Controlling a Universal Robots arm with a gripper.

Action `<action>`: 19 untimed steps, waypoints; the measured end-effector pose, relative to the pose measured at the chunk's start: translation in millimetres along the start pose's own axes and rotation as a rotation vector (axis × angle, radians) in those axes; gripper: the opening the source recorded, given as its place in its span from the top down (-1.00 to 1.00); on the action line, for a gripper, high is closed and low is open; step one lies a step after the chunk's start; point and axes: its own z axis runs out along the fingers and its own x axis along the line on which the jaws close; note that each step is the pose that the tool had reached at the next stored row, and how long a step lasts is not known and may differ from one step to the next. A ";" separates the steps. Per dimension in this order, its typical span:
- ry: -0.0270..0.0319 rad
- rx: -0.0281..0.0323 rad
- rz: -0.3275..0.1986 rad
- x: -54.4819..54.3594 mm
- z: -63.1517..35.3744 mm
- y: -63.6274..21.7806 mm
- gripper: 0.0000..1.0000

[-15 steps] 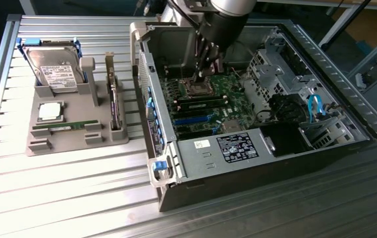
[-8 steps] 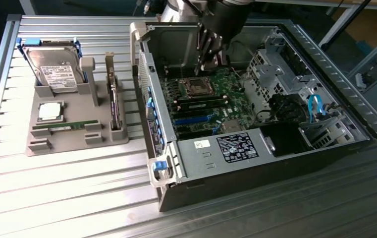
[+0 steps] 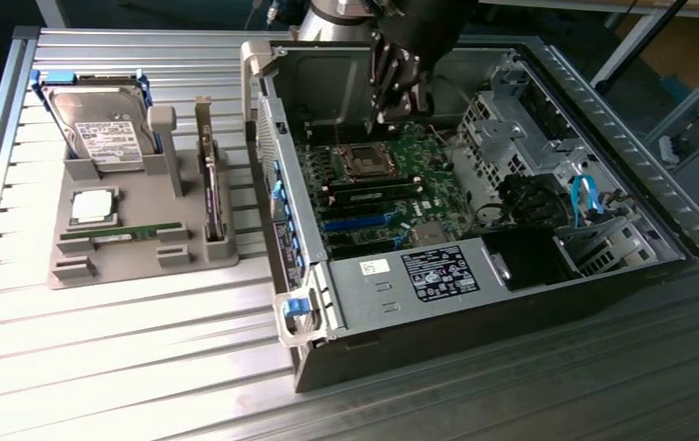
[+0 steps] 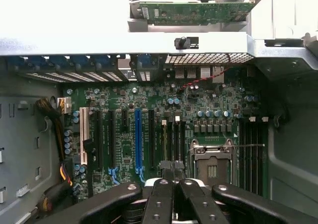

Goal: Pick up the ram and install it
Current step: 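Press down the ram until it locks into place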

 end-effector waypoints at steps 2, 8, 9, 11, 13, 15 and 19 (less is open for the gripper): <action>-0.0002 0.0002 0.000 -0.1 -0.2 -7.0 0.80; -0.0002 0.0001 0.000 -0.4 -1.1 -27.7 0.80; -0.0002 0.0001 0.000 -0.4 -1.3 -30.9 0.80; -0.0002 0.0002 0.000 -0.5 -1.5 -37.1 0.80; -0.0002 0.0002 0.000 -0.5 -1.5 -39.1 0.80; -0.0002 0.0004 0.000 -0.5 -1.6 -39.1 0.80; -0.0002 0.0022 0.000 -0.5 -1.5 -38.5 0.80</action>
